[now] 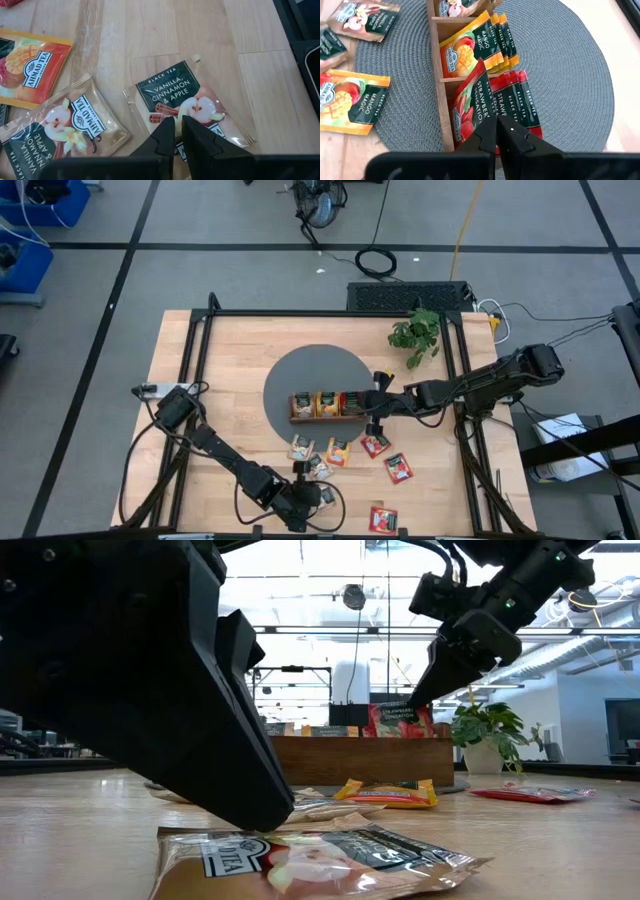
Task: Pick & Place Tea
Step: Put the red tea bag into the right section of the wooden organizer, then put the yellow tea bag into the middle section of the wooden organizer
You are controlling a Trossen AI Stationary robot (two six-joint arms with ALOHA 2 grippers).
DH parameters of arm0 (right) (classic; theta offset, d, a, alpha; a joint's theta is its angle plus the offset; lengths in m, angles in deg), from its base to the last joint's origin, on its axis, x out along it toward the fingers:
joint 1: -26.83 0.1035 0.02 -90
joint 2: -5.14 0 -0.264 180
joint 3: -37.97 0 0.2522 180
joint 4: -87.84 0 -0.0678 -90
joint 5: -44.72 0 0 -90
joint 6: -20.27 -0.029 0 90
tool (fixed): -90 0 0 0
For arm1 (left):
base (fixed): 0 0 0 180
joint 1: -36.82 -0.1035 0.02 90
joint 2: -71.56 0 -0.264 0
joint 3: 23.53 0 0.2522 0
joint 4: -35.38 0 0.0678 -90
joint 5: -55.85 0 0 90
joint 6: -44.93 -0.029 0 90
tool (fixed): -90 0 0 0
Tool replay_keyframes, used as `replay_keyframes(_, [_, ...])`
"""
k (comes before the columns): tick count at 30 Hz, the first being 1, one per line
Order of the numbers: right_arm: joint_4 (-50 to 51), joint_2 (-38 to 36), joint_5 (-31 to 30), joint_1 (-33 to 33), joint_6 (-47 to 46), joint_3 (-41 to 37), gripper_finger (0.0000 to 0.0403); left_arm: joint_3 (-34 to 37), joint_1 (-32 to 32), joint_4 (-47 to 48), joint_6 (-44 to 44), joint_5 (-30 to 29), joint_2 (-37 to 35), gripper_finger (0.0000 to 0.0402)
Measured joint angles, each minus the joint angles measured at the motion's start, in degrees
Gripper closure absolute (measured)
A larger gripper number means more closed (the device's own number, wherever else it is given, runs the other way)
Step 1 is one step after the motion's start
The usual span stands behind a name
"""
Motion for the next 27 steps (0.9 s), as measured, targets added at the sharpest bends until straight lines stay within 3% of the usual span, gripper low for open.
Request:
replay_keyframes(9, [0.40,0.00,0.16,0.02,-3.48,-2.38,0.0361,0.00,0.19,0.81,0.12,-0.05,-0.05,0.0360])
replay_keyframes(12, [0.42,-0.17,0.15,0.02,-3.43,-2.58,0.0339,0.00,0.95,4.04,1.11,-2.72,-1.56,0.0360])
replay_keyframes(17, [0.77,-2.78,2.90,0.06,-2.30,-2.58,0.0304,-0.02,5.44,14.90,10.56,-13.55,-6.21,0.0360])
replay_keyframes(22, [2.46,-7.63,3.19,0.28,-2.35,-2.58,0.0279,-0.04,11.10,18.15,14.83,-25.09,-8.36,0.0360])
replay_keyframes(27, [2.78,-14.55,3.21,2.17,-2.36,-2.58,0.0269,-0.04,12.92,18.18,16.09,-30.03,-8.44,0.0360])
